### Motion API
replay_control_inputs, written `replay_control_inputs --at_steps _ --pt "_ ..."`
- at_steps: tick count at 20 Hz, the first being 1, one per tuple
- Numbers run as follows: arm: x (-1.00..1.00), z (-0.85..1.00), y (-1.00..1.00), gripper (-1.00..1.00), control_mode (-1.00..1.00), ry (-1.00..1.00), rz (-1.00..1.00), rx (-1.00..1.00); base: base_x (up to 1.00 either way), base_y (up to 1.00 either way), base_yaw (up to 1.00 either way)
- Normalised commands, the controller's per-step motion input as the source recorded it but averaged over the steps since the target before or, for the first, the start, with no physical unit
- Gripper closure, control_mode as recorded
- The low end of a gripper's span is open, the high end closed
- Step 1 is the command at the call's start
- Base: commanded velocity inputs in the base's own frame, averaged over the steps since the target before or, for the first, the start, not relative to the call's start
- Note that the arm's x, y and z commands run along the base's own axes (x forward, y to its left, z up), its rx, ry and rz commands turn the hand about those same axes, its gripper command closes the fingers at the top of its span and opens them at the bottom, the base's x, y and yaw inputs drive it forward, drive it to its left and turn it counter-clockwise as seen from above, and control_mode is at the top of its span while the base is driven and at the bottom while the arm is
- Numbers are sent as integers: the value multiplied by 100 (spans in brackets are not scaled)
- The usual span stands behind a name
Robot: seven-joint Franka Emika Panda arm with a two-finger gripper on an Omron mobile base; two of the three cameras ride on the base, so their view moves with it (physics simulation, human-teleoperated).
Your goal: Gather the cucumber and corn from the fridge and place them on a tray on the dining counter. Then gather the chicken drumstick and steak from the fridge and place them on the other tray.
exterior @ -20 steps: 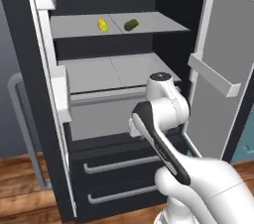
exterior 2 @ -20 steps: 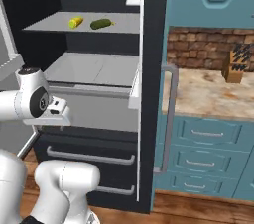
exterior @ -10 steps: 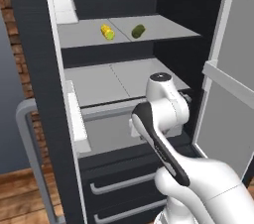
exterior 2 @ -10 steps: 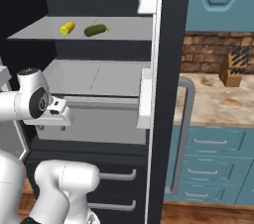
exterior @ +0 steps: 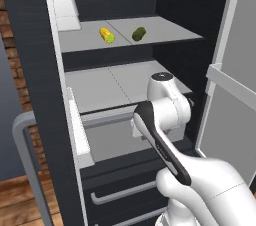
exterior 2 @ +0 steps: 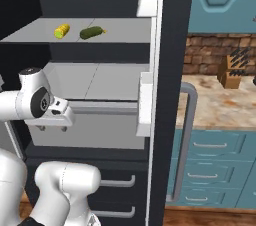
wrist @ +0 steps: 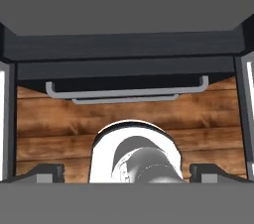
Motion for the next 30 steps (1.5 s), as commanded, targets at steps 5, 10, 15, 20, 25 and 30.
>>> replay_control_inputs --at_steps 5,10,15,20,25,30 --pt "0 0 0 -100 100 0 0 0 0 0 0" --pt "-4 7 0 -100 -100 -4 0 0 0 0 0" --pt "-2 69 -3 -100 -100 -15 0 0 0 0 0" --pt "2 73 -19 -100 -100 -39 0 1 0 0 0" --pt "1 63 0 -100 -100 -38 0 6 0 0 0" --pt "17 84 -11 -100 -100 -15 -2 6 0 0 0"
